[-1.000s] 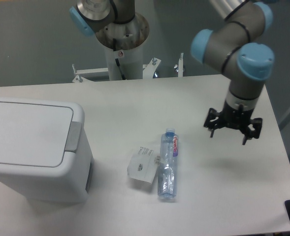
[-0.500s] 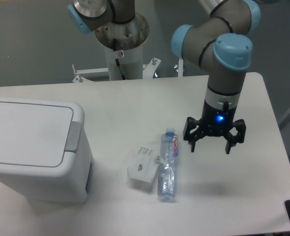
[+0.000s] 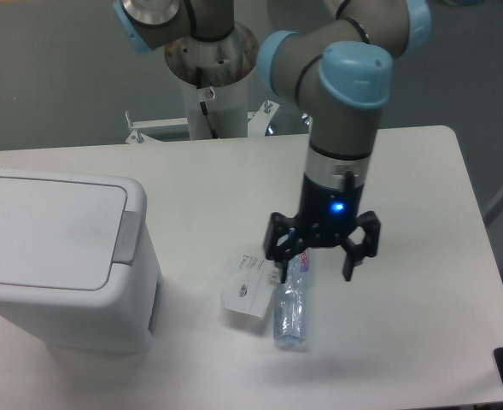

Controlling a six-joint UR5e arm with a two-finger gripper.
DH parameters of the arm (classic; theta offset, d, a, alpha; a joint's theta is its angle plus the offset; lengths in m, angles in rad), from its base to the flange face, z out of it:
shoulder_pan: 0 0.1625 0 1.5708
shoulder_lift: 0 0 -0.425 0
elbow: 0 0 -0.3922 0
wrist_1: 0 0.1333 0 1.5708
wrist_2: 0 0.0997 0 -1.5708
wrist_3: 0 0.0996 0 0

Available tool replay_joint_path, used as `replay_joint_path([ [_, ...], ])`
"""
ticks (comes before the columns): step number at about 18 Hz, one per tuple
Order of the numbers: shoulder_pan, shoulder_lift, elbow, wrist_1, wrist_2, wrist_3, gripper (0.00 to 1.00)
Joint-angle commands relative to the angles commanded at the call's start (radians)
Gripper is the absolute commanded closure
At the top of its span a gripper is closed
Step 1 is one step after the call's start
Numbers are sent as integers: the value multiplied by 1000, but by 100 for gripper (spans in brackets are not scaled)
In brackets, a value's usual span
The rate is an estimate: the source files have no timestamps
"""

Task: Open the trash can
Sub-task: 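Move the open gripper over to the trash can lid's front edge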

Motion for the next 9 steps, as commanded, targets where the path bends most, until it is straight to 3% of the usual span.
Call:
replay_joint_path([
  [9,-112,77,2,0,-77,-107,0],
])
